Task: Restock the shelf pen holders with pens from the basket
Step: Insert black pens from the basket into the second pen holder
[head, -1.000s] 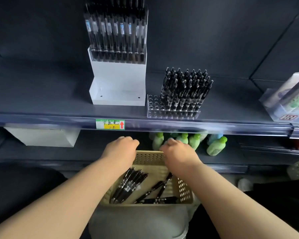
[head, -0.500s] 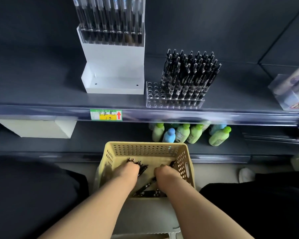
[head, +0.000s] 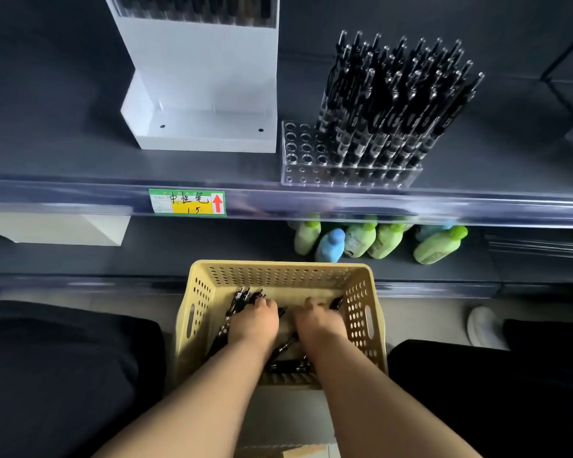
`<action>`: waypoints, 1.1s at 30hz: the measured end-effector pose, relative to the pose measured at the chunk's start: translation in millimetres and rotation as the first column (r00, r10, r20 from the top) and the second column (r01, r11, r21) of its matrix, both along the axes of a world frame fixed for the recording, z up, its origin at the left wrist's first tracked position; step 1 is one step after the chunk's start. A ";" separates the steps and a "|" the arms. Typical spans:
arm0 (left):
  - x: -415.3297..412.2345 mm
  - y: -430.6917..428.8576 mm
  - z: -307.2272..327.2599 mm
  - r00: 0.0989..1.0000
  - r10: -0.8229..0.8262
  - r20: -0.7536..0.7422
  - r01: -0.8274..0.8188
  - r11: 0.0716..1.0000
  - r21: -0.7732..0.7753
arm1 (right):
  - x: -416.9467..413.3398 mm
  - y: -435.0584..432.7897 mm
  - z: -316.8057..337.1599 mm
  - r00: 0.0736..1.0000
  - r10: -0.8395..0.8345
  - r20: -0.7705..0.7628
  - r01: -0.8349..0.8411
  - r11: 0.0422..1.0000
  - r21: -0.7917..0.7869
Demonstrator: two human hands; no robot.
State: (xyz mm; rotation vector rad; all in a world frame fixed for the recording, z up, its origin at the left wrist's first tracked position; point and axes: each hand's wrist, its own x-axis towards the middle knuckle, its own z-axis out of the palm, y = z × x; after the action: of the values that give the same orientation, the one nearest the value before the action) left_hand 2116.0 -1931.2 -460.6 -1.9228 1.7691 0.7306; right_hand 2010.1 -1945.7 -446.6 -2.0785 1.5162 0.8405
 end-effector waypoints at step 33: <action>15.8 -28.9 261.0 0.679 -0.140 -0.721 -0.612 0.433 -0.661 | -29.4 -52.3 282.5 0.608 0.123 0.784 0.483 0.727 -0.488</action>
State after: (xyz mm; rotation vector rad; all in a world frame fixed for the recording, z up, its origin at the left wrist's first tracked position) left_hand 2131.8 -1960.1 -199.6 -2.9645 2.7463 0.7661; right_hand 1980.7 -1998.0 -164.1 -2.1596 1.5449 -0.8141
